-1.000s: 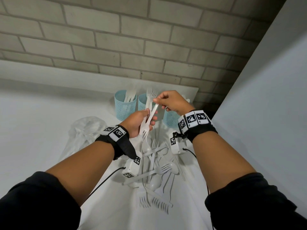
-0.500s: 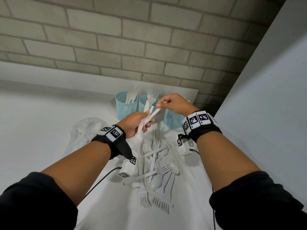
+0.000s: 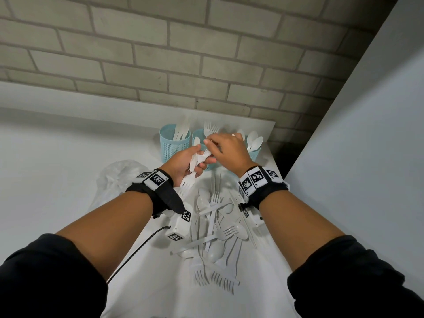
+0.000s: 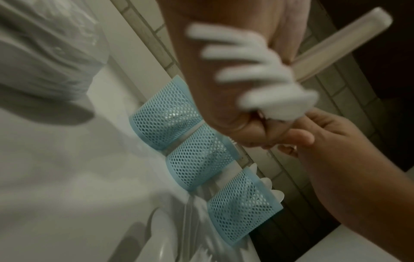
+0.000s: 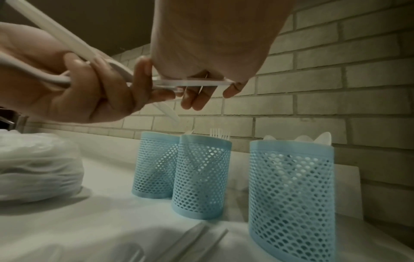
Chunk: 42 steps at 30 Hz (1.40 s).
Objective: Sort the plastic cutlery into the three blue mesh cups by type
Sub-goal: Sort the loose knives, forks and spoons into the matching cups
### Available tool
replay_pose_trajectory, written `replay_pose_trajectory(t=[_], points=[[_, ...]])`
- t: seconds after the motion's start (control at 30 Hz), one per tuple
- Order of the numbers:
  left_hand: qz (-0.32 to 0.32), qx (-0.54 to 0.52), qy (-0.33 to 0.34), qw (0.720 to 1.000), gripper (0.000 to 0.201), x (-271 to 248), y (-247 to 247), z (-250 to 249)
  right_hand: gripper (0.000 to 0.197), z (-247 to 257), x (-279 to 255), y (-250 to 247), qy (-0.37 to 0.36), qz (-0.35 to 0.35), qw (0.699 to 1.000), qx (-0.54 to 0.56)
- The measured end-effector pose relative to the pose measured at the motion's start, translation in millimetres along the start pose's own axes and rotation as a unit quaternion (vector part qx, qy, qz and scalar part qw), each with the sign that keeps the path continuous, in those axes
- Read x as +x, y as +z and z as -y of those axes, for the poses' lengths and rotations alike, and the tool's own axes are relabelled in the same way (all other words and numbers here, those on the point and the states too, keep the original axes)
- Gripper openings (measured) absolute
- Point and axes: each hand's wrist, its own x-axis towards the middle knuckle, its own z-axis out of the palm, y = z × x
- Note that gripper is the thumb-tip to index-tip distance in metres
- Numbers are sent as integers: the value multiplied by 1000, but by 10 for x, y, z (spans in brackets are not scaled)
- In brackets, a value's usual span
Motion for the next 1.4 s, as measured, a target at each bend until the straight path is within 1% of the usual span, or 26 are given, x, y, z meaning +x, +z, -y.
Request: replay_pose_trajectory(t=[0.07, 0.13, 0.2, 0.23, 0.33, 0.4, 0.47, 0.53, 0.6, 0.67, 0.73, 0.8, 0.83, 0.87, 0.93, 0.97, 1.03, 1.1, 1.13, 1.17, 1.2, 1.27, 1.3, 1.37, 1.4], points=[[8, 5, -9, 1000, 38, -4, 20, -2, 36, 19, 12, -5, 8, 13, 1000, -18], [24, 12, -24, 999, 42, -35, 60, -14, 40, -7, 24, 2, 35, 23, 998, -51], [34, 44, -33, 998, 43, -85, 78, -41, 44, -79, 21, -6, 63, 8, 995, -81], [32, 78, -31, 996, 40, -107, 67, -57, 45, -129, 12, -17, 79, -4, 993, -92], [-5, 191, -9, 982, 31, -148, 2, -107, 46, -252, -49, -45, 121, -31, 983, -133], [-50, 225, 15, 973, 25, -128, -44, -126, 46, -256, -73, -45, 135, -39, 978, -157], [-84, 216, 37, 972, 23, -110, -55, -127, 47, -212, -67, -11, 128, -37, 977, -165], [-101, 194, 50, 974, 31, -102, -45, -109, 50, -172, -53, 40, 109, -21, 981, -157], [-113, 174, 54, 977, 35, -109, -45, -89, 57, -169, -49, 68, 79, -27, 985, -151], [-115, 163, 51, 979, 36, -120, -63, -78, 63, -159, -53, 81, 58, -23, 986, -155], [-107, 159, 50, 980, 36, -120, -75, -70, 63, -135, -55, 113, 26, -3, 986, -165], [-104, 150, 47, 982, 36, -115, -63, -69, 62, -80, -53, 140, -17, 1, 991, -136], [-103, 145, 45, 983, 36, -111, -52, -75, 58, -40, -47, 140, -27, 16, 994, -103], [-102, 139, 43, 984, 37, -110, -43, -89, 52, -5, -27, 151, -25, 42, 997, -64], [-99, 130, 39, 986, 38, -115, -38, -135, 45, 37, 12, 125, 26, 102, 993, 45], [-98, 126, 39, 986, 38, -118, -47, -164, 46, 40, 39, 90, 62, 115, 986, 99], [-98, 111, 48, 988, 37, -121, -78, -227, 57, -50, 131, 66, 162, 95, 962, 200], [-93, 95, 60, 989, 39, -114, -100, -282, 68, -181, 221, 56, 274, 53, 912, 300], [-88, 93, 65, 990, 40, -110, -104, -300, 68, -239, 265, 46, 307, 38, 883, 353], [-82, 95, 71, 990, 40, -100, -105, -311, 65, -285, 321, 45, 325, 26, 856, 401], [-75, 101, 75, 989, 41, -92, -103, -313, 57, -309, 379, 43, 335, 15, 830, 446], [-63, 120, 82, 987, 41, -64, -109, -297, 33, -326, 500, 48, 345, -14, 785, 514], [-58, 128, 82, 987, 41, -45, -112, -285, 25, -316, 559, 52, 347, -33, 763, 545], [-51, 131, 75, 987, 41, -4, -118, -263, 26, -275, 676, 59, 346, -71, 723, 594], [-49, 127, 70, 988, 41, 17, -122, -254, 27, -250, 727, 67, 340, -89, 712, 608]])
